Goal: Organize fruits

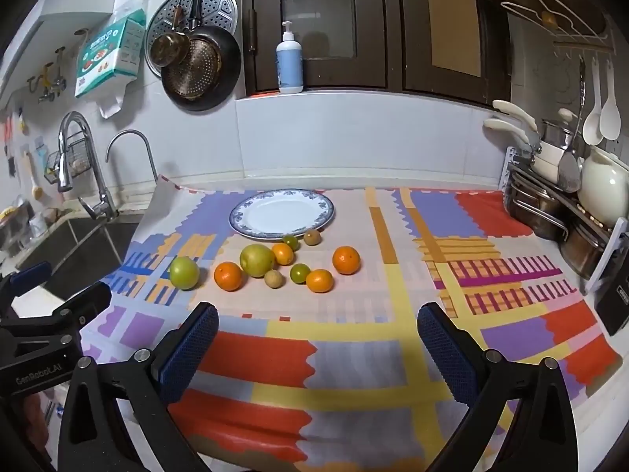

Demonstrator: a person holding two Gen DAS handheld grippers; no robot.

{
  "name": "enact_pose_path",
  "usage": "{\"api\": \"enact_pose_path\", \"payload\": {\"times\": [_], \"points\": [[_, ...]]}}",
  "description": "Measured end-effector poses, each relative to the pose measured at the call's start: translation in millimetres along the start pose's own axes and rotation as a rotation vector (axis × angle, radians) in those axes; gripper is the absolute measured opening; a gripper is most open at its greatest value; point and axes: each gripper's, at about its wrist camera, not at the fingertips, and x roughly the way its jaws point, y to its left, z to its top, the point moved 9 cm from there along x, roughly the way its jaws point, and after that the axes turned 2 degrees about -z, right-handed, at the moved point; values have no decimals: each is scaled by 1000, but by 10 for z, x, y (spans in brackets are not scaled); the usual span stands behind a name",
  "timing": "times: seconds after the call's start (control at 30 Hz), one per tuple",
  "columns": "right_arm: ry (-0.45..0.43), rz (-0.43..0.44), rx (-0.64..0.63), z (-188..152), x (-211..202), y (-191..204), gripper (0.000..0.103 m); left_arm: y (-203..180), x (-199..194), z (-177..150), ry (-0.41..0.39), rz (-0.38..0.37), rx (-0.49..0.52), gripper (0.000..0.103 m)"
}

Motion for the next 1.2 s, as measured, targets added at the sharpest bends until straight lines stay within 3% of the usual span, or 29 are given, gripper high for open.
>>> {"api": "enact_pose_path", "payload": {"times": [1.2], "points": [[-33,7,-6,0,-201,43,102,9,-176,12,-41,-19,-11,103]]}}
